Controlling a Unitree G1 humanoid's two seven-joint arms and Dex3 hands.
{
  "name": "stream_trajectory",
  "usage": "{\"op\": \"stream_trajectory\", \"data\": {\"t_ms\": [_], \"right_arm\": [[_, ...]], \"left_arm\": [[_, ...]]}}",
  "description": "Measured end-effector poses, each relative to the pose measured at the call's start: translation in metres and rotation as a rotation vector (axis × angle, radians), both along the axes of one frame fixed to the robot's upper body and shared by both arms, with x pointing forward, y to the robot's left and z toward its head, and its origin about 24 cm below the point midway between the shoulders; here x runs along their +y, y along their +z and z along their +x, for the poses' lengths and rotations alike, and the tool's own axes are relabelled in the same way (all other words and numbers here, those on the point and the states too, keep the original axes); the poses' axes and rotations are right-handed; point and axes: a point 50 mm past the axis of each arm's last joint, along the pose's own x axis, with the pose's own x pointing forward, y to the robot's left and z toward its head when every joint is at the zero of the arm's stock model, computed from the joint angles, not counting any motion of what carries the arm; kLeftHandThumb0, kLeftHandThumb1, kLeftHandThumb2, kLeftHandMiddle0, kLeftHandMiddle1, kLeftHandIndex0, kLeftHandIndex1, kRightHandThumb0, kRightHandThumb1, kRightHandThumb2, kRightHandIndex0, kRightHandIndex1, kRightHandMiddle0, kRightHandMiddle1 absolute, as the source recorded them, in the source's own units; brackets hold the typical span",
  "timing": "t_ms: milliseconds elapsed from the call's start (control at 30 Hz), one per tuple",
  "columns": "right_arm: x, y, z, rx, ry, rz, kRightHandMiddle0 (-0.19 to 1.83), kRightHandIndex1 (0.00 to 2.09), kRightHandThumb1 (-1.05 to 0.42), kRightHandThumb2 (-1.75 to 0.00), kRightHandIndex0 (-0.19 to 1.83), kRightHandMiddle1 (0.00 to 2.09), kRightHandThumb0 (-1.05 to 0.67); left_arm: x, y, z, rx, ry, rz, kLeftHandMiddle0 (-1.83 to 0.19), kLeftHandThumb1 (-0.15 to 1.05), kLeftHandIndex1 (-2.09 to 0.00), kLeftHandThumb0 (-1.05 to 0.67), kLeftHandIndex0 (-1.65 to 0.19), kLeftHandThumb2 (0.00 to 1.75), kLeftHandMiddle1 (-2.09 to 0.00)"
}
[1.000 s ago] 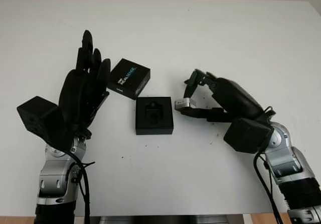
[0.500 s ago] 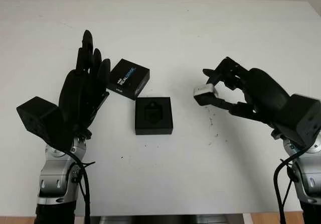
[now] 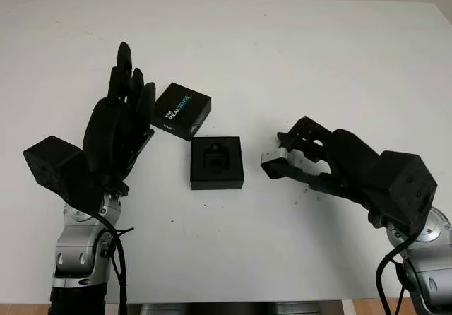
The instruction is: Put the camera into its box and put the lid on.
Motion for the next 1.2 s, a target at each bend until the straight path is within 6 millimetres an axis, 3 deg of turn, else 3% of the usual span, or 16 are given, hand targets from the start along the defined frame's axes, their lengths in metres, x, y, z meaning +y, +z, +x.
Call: {"op": "stream_trajectory", "data": {"t_ms": [300, 733, 800, 833, 933, 1000, 1067, 1200], "right_arm": [[0.009, -0.013, -0.001, -0.135, 0.116, -0.271, 0.11, 0.05, -1.05, -0.25, 0.23, 2.06, -0.4], [0.011, -0.023, 0.001, -0.214, 0.172, -0.383, 0.02, 0.05, -1.05, -0.26, 0.22, 2.06, -0.4], [0.011, -0.024, 0.002, -0.224, 0.181, -0.397, -0.09, 0.03, -1.05, -0.27, 0.19, 1.96, -0.41], [0.011, -0.024, 0.002, -0.227, 0.183, -0.406, -0.14, 0.03, -1.05, -0.27, 0.17, 1.81, -0.42], [0.011, -0.024, 0.003, -0.236, 0.186, -0.426, -0.16, 0.03, -1.05, -0.28, 0.02, 1.12, -0.46], [0.01, -0.023, 0.004, -0.245, 0.175, -0.424, -0.03, 0.04, -1.05, -0.25, -0.01, 0.69, -0.46], [0.009, -0.019, 0.008, -0.271, 0.15, -0.415, 0.03, 0.05, -1.05, -0.24, -0.02, 0.54, -0.46], [0.008, -0.004, 0.017, -0.352, 0.094, -0.422, 0.14, 0.07, -1.05, -0.17, 0.01, 0.42, -0.49]], "left_arm": [[0.0, 0.0, 0.0, 0.009, 0.005, -0.003, 0.19, 1.05, 0.0, -0.78, 0.19, 0.44, 0.0], [0.001, 0.0, 0.0, 0.006, 0.009, 0.004, 0.19, 1.05, 0.0, -0.78, 0.19, 0.43, 0.0], [0.001, 0.0, 0.0, 0.005, 0.009, 0.004, 0.19, 1.05, 0.0, -0.78, 0.19, 0.44, 0.0], [0.001, 0.0, 0.0, 0.005, 0.008, 0.005, 0.19, 1.05, 0.0, -0.78, 0.19, 0.45, 0.0], [0.001, 0.001, 0.0, 0.002, 0.007, 0.006, 0.19, 1.05, 0.0, -0.78, 0.19, 0.45, 0.0], [0.001, 0.001, 0.0, 0.002, 0.007, 0.005, 0.19, 1.05, 0.0, -0.78, 0.19, 0.43, 0.0], [0.001, 0.001, 0.0, 0.002, 0.007, 0.005, 0.19, 1.05, 0.0, -0.78, 0.19, 0.43, 0.0], [0.0, 0.001, 0.0, 0.002, 0.003, 0.002, 0.19, 1.05, 0.0, -0.77, 0.19, 0.43, 0.0]]}}
